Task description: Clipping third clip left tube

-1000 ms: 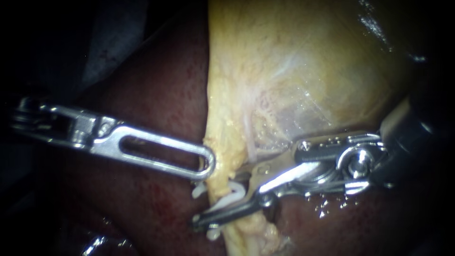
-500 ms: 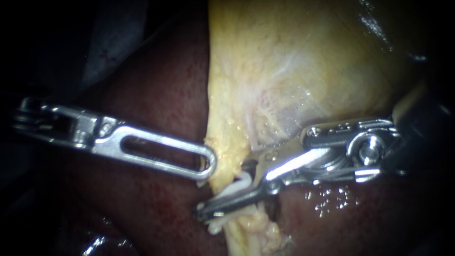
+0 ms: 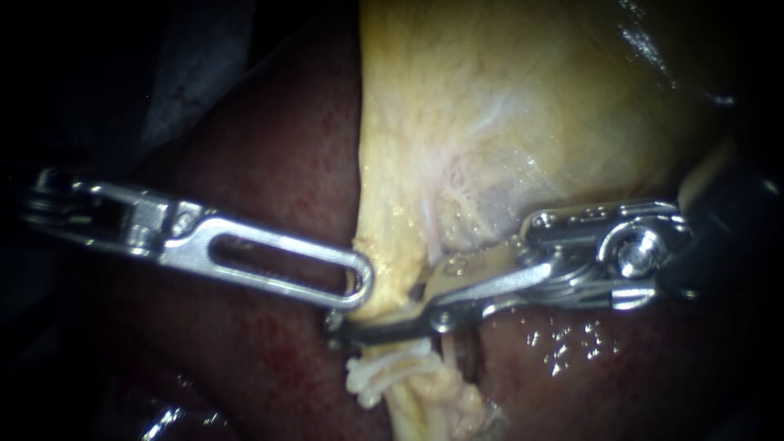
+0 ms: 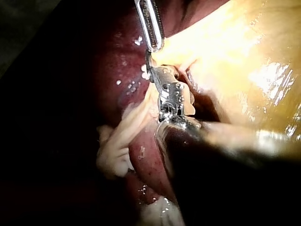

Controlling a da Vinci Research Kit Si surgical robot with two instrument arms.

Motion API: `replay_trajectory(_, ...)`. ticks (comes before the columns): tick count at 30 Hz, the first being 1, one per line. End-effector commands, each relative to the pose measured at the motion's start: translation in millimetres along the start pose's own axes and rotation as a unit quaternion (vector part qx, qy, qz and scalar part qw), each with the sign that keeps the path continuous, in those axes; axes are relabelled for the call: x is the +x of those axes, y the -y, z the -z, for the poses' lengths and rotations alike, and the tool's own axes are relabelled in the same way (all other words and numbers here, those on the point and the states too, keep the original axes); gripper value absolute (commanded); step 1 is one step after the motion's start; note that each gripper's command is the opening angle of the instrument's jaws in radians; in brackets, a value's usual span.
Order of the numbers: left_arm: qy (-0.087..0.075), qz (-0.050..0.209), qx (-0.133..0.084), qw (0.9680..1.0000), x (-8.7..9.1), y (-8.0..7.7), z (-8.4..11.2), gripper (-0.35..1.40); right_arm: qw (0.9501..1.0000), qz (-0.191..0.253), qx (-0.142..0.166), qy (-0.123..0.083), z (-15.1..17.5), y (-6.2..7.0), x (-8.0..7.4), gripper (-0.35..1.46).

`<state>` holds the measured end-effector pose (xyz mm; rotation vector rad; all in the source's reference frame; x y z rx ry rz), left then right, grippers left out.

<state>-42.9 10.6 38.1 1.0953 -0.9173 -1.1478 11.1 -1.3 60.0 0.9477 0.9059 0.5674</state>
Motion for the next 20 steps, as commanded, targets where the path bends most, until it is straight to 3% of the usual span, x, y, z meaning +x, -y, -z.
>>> replay_trajectory(1,0.000,0.000,0.000,1.0000,0.0,0.0,0.0,-0.35,1.0000,-0.001,0.000,0.000,0.0,0.0,0.0,-0.26)
replay_trajectory(20,0.000,0.000,0.000,1.0000,-0.1,0.0,-0.1,-0.35,1.0000,-0.006,0.000,0.001,-0.1,0.4,-0.2,-0.26)
